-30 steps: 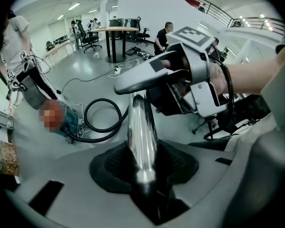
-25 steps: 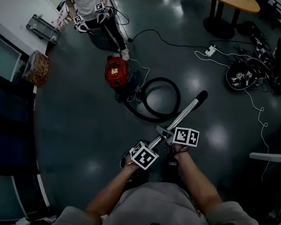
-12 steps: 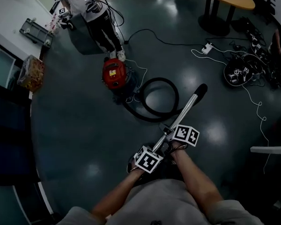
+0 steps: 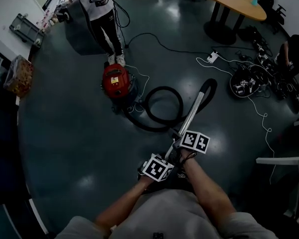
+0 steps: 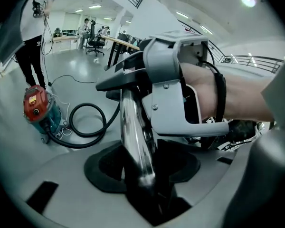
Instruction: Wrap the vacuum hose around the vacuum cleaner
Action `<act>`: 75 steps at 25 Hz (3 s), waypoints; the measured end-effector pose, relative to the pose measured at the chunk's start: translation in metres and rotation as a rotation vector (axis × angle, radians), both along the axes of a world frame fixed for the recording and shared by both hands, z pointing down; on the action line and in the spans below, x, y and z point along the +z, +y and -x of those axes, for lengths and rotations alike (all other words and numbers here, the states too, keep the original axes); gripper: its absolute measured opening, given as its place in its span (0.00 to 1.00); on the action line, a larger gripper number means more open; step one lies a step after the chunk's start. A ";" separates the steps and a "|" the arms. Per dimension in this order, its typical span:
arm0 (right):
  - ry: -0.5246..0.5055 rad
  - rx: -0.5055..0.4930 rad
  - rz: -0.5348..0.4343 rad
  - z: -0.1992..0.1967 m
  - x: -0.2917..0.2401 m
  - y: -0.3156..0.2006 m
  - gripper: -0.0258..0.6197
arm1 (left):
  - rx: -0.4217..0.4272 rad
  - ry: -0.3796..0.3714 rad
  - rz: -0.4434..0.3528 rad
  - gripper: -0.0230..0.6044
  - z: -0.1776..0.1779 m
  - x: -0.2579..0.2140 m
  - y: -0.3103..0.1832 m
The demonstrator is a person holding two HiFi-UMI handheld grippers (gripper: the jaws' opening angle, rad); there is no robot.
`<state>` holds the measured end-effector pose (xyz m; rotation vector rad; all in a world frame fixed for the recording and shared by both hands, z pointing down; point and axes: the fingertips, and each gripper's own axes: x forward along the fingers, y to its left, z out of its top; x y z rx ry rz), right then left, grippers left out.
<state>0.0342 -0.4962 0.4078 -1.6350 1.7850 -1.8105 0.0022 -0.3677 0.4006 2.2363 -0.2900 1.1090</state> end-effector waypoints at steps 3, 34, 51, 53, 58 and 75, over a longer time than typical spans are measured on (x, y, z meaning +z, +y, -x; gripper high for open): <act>0.007 -0.005 -0.010 0.014 -0.004 -0.019 0.23 | 0.029 0.009 -0.017 0.37 0.013 -0.003 -0.018; 0.138 -0.520 -0.124 -0.147 0.030 -0.041 0.23 | -0.049 -0.142 -0.268 0.28 -0.109 -0.030 -0.067; 0.487 -1.063 -0.162 -0.160 0.068 -0.054 0.23 | 0.280 -0.159 -0.641 0.29 -0.179 -0.025 -0.236; 0.522 -1.112 -0.142 -0.162 0.077 -0.061 0.23 | 0.305 -0.152 -0.653 0.29 -0.181 -0.022 -0.255; 0.613 -1.229 -0.130 -0.165 0.093 -0.088 0.22 | 0.352 -0.153 -0.659 0.29 -0.179 -0.001 -0.294; 0.897 -1.714 -0.203 -0.244 0.145 -0.133 0.20 | 0.139 -0.222 -0.463 0.39 -0.199 0.078 -0.322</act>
